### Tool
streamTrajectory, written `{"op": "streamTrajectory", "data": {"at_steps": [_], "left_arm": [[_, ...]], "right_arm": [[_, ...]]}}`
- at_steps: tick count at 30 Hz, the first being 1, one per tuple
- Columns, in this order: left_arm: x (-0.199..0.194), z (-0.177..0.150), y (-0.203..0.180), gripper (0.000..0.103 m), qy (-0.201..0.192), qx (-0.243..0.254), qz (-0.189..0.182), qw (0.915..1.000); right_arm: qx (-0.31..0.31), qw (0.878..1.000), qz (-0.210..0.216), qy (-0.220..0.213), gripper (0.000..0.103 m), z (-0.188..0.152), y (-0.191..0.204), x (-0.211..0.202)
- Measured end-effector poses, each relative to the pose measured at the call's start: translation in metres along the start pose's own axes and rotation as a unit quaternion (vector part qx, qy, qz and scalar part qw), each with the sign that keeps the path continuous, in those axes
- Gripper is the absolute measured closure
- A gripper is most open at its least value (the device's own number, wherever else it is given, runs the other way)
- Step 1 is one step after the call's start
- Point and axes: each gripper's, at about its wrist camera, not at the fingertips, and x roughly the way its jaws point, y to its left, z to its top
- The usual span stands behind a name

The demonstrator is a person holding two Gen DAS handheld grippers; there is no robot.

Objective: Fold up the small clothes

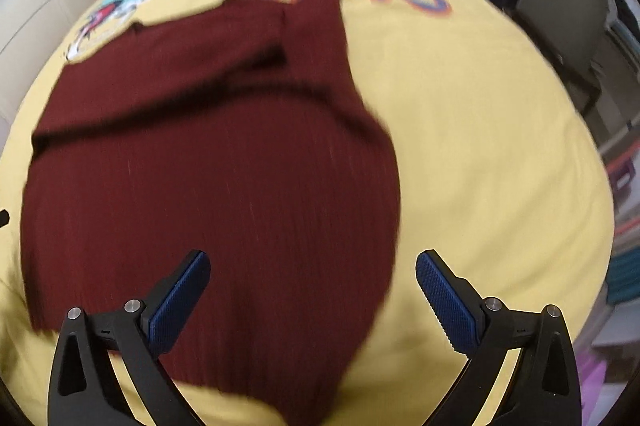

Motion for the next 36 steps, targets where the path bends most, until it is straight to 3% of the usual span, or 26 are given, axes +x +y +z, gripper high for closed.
{"op": "streamTrajectory", "data": {"at_steps": [6, 13, 15, 17, 18, 21, 23, 24, 25, 26, 27, 31, 36], "left_arm": [[0.006, -0.047, 0.000, 0.001, 0.043, -0.030, 0.003, 0.9986], [0.028, -0.084, -0.017, 0.001, 0.093, -0.024, -0.016, 0.9952], [0.035, -0.091, -0.025, 0.004, 0.109, -0.009, -0.019, 0.9938], [0.040, -0.094, -0.031, 0.017, 0.113, -0.001, -0.028, 0.9932], [0.041, -0.095, -0.033, 0.018, 0.114, 0.002, -0.029, 0.9931], [0.040, -0.093, -0.037, 0.032, 0.113, 0.007, -0.044, 0.9925], [0.037, -0.092, -0.038, 0.050, 0.112, 0.015, -0.059, 0.9919], [0.036, -0.091, -0.039, 0.056, 0.111, 0.021, -0.063, 0.9915], [0.035, -0.090, -0.039, 0.071, 0.110, 0.024, -0.069, 0.9912], [0.034, -0.089, -0.040, 0.089, 0.110, 0.026, -0.081, 0.9902], [0.032, -0.087, -0.041, 0.092, 0.113, 0.027, -0.093, 0.9889], [0.019, -0.078, -0.049, 0.094, 0.106, 0.050, -0.101, 0.9880], [-0.013, -0.062, -0.043, 0.094, 0.081, 0.036, -0.135, 0.9868]], "right_arm": [[0.026, 0.998, 0.009, 0.059, 0.001, -0.055, -0.015, 0.012], [0.037, 0.995, 0.032, 0.083, 0.001, -0.062, -0.018, 0.024], [0.035, 0.995, 0.023, 0.091, 0.001, -0.063, -0.016, 0.027], [0.032, 0.995, 0.024, 0.093, 0.003, -0.063, -0.014, 0.028], [0.033, 0.994, 0.028, 0.096, 0.005, -0.061, -0.011, 0.029], [0.041, 0.992, 0.032, 0.114, 0.037, -0.061, -0.012, 0.035], [0.052, 0.989, 0.057, 0.126, 0.065, -0.063, -0.014, 0.038], [0.057, 0.987, 0.073, 0.129, 0.074, -0.063, -0.015, 0.038], [0.064, 0.984, 0.095, 0.135, 0.091, -0.064, -0.015, 0.038], [0.069, 0.983, 0.105, 0.136, 0.091, -0.064, -0.015, 0.037], [0.067, 0.983, 0.106, 0.133, 0.091, -0.063, -0.014, 0.034], [0.056, 0.984, 0.128, 0.108, 0.092, -0.050, -0.008, 0.011], [0.055, 0.987, 0.146, 0.051, 0.092, -0.020, -0.011, -0.027]]}}
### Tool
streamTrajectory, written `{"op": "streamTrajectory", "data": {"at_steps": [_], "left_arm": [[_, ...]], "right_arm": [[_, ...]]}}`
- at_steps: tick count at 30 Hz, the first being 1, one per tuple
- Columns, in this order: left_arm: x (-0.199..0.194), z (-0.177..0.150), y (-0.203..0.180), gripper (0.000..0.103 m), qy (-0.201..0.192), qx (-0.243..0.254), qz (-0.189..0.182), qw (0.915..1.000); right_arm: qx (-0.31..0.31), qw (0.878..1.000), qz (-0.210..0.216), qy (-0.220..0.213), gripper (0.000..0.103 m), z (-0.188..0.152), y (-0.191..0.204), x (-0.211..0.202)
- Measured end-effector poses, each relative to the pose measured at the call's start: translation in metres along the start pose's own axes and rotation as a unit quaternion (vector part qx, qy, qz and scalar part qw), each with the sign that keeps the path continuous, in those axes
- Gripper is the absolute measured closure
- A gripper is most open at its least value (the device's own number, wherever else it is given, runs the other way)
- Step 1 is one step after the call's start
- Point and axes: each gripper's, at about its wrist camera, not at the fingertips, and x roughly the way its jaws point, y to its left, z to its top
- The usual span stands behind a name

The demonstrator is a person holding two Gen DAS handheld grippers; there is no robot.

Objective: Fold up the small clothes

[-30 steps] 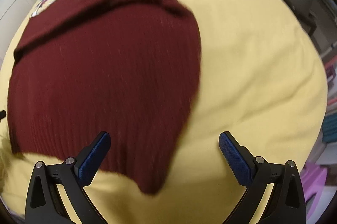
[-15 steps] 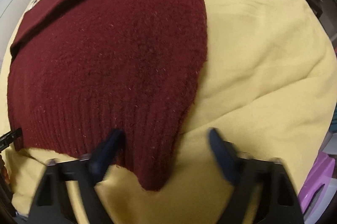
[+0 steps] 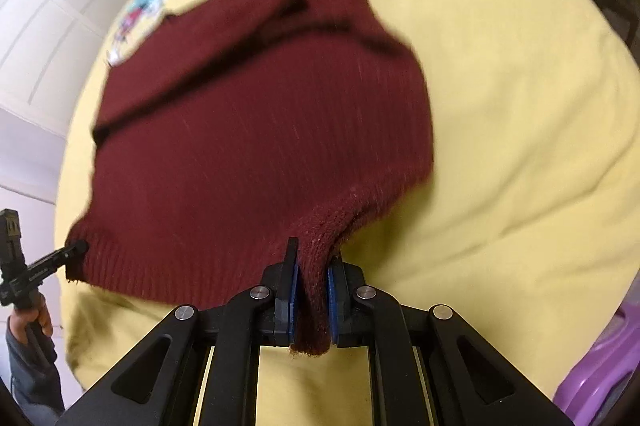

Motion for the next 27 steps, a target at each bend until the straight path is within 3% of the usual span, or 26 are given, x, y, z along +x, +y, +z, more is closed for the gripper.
{"op": "streamTrajectory", "data": {"at_steps": [7, 15, 16, 21, 27], "left_arm": [[-0.056, 0.045, 0.010, 0.094, -0.072, -0.004, -0.024, 0.9971], [-0.102, 0.111, 0.029, 0.094, -0.145, -0.029, -0.023, 0.9887], [-0.101, 0.132, 0.028, 0.094, -0.154, -0.034, -0.024, 0.9872], [-0.105, 0.182, 0.031, 0.094, -0.176, -0.038, -0.012, 0.9836], [-0.073, 0.238, 0.033, 0.094, -0.165, -0.024, 0.028, 0.9856]], "right_arm": [[-0.014, 0.996, 0.015, -0.083, 0.092, 0.050, 0.006, -0.037], [-0.030, 0.987, 0.010, -0.158, 0.092, 0.139, 0.024, -0.066], [-0.033, 0.986, 0.006, -0.163, 0.092, 0.150, 0.027, -0.066], [-0.053, 0.984, -0.020, -0.170, 0.092, 0.203, 0.047, -0.053], [-0.057, 0.988, -0.062, -0.131, 0.092, 0.251, 0.054, -0.007]]}}
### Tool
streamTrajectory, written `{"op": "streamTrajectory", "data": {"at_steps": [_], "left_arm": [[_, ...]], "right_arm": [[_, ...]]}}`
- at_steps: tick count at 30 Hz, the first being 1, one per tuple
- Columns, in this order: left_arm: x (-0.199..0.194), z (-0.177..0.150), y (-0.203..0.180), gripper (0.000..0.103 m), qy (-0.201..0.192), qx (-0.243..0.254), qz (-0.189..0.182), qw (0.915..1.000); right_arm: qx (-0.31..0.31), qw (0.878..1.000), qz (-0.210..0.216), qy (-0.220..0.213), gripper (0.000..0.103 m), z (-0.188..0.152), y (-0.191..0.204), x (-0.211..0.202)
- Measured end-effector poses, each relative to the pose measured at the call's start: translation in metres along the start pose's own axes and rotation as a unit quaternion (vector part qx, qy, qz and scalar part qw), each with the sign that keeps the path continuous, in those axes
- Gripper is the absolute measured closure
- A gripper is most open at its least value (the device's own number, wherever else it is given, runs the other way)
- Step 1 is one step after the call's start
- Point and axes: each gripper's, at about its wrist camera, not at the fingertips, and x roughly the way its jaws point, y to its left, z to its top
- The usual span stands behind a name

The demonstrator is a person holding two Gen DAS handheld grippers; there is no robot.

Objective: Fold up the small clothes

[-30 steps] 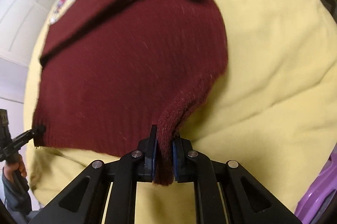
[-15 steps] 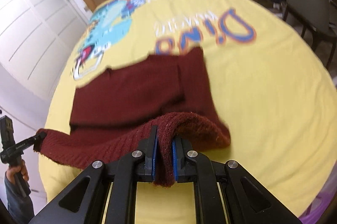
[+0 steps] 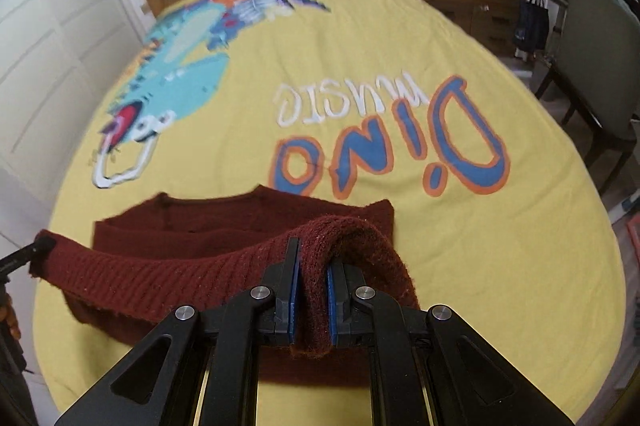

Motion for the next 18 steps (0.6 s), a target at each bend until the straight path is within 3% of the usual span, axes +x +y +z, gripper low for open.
{"op": "streamTrajectory", "data": {"at_steps": [6, 12, 15, 16, 17, 18], "left_arm": [[0.067, -0.004, 0.003, 0.094, 0.034, 0.027, 0.048, 0.9979], [0.109, -0.028, 0.007, 0.092, 0.051, 0.056, 0.101, 0.9920], [0.115, -0.031, 0.008, 0.087, 0.060, 0.060, 0.114, 0.9898], [0.114, -0.030, 0.007, 0.086, 0.068, 0.057, 0.117, 0.9891], [0.112, -0.029, 0.006, 0.083, 0.069, 0.054, 0.118, 0.9891], [0.109, -0.027, 0.004, 0.080, 0.066, 0.053, 0.120, 0.9891]], "right_arm": [[-0.009, 0.998, -0.039, 0.040, 0.092, -0.003, 0.004, 0.063], [0.002, 0.996, -0.049, 0.070, 0.089, -0.013, -0.003, 0.093], [0.004, 0.997, -0.057, 0.053, 0.061, -0.015, -0.003, 0.084], [0.007, 0.997, -0.054, 0.046, 0.046, -0.015, -0.003, 0.080], [0.009, 0.998, -0.050, 0.036, 0.037, -0.016, -0.002, 0.073], [0.007, 0.998, -0.050, 0.027, 0.034, -0.016, -0.001, 0.067]]}}
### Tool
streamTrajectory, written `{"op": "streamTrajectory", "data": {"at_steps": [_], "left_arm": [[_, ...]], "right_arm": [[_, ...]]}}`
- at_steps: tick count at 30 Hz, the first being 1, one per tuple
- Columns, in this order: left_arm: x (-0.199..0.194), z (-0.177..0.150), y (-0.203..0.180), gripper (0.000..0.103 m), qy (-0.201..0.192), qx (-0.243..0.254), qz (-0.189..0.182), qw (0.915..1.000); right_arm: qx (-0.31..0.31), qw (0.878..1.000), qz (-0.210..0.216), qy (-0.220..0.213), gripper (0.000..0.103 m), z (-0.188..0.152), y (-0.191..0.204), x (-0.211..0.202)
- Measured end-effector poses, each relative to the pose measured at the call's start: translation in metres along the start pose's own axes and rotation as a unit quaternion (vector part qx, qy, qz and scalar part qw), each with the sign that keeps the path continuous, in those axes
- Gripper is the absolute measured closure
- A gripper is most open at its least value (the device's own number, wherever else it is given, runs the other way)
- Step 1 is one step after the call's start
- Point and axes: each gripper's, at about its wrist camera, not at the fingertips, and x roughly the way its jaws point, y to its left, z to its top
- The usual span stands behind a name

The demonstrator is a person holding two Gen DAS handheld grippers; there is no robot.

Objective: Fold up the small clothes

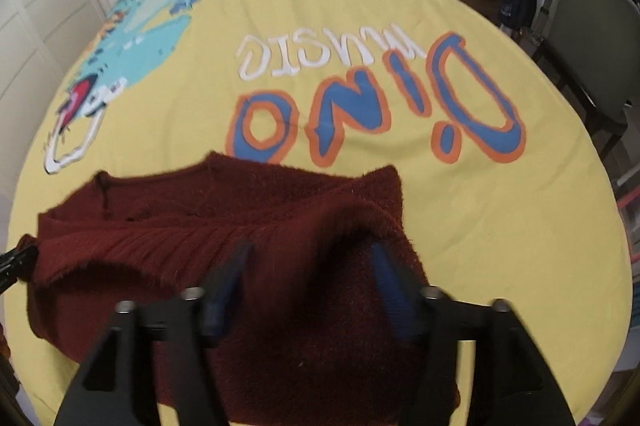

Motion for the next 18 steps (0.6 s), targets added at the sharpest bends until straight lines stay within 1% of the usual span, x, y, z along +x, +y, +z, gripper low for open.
{"op": "streamTrajectory", "data": {"at_steps": [1, 2, 4, 6, 7, 8, 9, 11, 14, 15, 18], "left_arm": [[-0.006, 0.001, -0.001, 0.068, -0.007, 0.001, 0.000, 1.0000], [-0.012, 0.002, -0.002, 0.047, -0.015, 0.000, 0.000, 0.9999], [-0.027, 0.003, -0.006, 0.027, -0.034, -0.001, 0.000, 0.9994], [-0.040, 0.003, -0.011, 0.025, -0.050, -0.001, -0.013, 0.9987], [-0.045, 0.003, -0.014, 0.018, -0.051, -0.001, -0.017, 0.9985], [-0.049, 0.003, -0.018, 0.005, -0.054, 0.001, -0.024, 0.9983], [-0.052, 0.002, -0.022, 0.001, -0.056, 0.003, -0.030, 0.9979], [-0.057, -0.001, -0.031, 0.001, -0.066, 0.014, -0.047, 0.9966], [-0.060, -0.009, -0.047, 0.001, -0.075, 0.024, -0.062, 0.9950], [-0.058, -0.014, -0.054, 0.001, -0.074, 0.028, -0.070, 0.9944], [-0.045, -0.029, -0.070, 0.001, -0.061, 0.038, -0.072, 0.9948]], "right_arm": [[-0.004, 1.000, 0.002, -0.007, 0.029, -0.001, 0.002, -0.006], [-0.011, 1.000, 0.004, -0.014, 0.024, -0.002, 0.005, -0.012], [-0.027, 0.999, 0.009, -0.029, 0.022, -0.005, 0.013, -0.025], [-0.042, 0.998, 0.012, -0.041, 0.020, -0.008, 0.023, -0.035], [-0.050, 0.998, 0.007, -0.048, 0.018, -0.011, 0.029, -0.040], [-0.062, 0.996, 0.001, -0.058, 0.016, -0.015, 0.038, -0.046], [-0.073, 0.995, 0.002, -0.067, 0.014, -0.019, 0.045, -0.049], [-0.091, 0.993, 0.002, -0.075, 0.000, -0.027, 0.058, -0.052], [-0.117, 0.990, 0.008, -0.075, 0.000, -0.046, 0.082, -0.047], [-0.125, 0.990, 0.008, -0.072, 0.000, -0.053, 0.089, -0.042], [-0.138, 0.989, 0.007, -0.056, 0.000, -0.072, 0.101, -0.025]]}}
